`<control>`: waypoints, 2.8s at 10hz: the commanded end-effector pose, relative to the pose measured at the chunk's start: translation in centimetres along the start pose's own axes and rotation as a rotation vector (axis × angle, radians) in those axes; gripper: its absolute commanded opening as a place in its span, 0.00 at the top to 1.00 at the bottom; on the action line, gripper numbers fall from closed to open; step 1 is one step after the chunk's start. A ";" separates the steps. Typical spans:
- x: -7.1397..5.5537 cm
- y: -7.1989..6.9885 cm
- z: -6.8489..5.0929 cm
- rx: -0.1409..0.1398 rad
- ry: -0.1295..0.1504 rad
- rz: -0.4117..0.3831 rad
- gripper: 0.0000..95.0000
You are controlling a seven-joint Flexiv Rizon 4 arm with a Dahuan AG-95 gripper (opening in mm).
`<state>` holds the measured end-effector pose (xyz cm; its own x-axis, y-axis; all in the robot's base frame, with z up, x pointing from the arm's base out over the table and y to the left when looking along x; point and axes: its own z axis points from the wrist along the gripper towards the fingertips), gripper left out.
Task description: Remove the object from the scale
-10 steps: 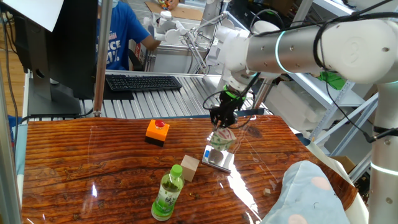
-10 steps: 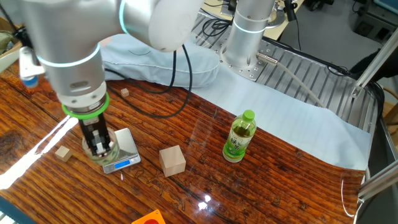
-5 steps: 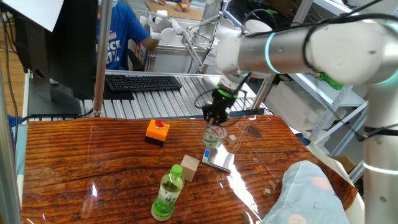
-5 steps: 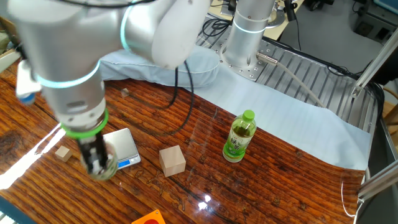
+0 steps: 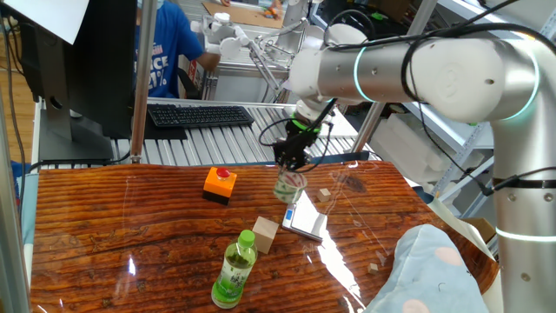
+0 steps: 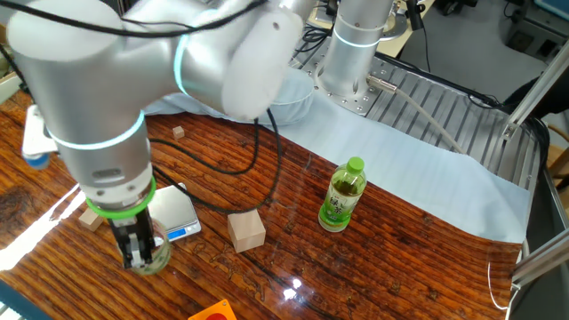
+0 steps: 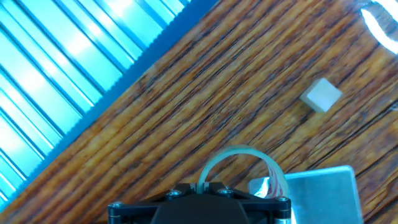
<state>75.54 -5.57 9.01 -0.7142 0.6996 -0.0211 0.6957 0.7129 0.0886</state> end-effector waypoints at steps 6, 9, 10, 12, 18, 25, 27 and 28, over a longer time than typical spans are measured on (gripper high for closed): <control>0.7 2.9 1.6 -0.009 0.002 0.056 1.00; 1.0 4.6 1.3 -0.012 0.005 0.086 1.00; 0.9 4.6 1.6 -0.012 0.003 0.085 1.00; 0.8 4.8 2.5 -0.013 -0.005 0.087 1.00; 0.5 5.1 3.9 -0.031 -0.019 0.129 0.80; 1.5 3.8 -0.6 -0.006 0.057 0.013 0.60; 1.9 2.7 -3.0 0.032 0.094 -0.093 1.00; 2.1 1.9 -4.4 0.044 0.100 -0.147 1.00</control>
<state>76.03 -2.49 11.89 -0.7389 0.6697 0.0738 0.6738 0.7339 0.0864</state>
